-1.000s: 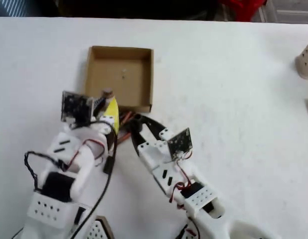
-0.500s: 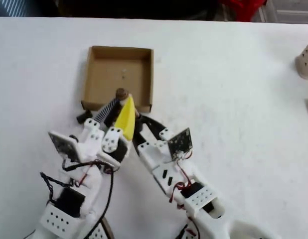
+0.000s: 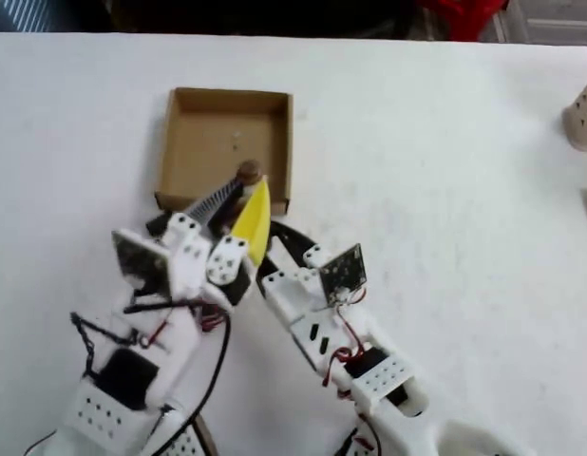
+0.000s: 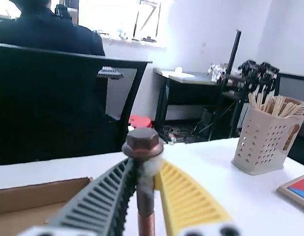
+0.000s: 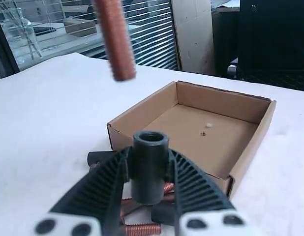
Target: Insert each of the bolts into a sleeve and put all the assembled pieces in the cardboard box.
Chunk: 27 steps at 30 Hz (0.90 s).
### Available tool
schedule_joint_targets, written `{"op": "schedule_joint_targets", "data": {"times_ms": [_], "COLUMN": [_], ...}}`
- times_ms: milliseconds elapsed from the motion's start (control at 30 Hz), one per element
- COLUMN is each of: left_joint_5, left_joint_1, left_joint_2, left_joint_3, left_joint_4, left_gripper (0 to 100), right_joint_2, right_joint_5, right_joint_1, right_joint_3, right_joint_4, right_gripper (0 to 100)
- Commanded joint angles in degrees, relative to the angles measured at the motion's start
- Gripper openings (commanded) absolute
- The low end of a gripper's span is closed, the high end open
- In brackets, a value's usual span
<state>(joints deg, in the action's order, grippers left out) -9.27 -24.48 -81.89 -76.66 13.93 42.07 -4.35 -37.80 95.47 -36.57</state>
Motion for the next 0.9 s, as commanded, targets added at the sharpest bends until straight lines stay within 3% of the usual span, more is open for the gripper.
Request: {"op": "schedule_joint_targets", "data": {"times_ms": [0,267,867], "left_joint_5": [0.9,3.2,3.3], "left_joint_1": [-0.5,-0.4,2.1], "left_joint_2": [6.8,8.7,8.9], "left_joint_3": [4.0,0.1,-0.6], "left_joint_4": [-5.3,-9.9,-5.5], "left_gripper": [2,2,2], "right_joint_2": [1.5,1.6,1.6], "right_joint_5": [-0.6,-0.6,-0.5], "right_joint_1": [0.3,0.3,0.3], "right_joint_3": [0.4,0.4,0.4], "right_joint_4": [0.1,0.0,0.1], "right_gripper": [1.5,1.5,1.5]}}
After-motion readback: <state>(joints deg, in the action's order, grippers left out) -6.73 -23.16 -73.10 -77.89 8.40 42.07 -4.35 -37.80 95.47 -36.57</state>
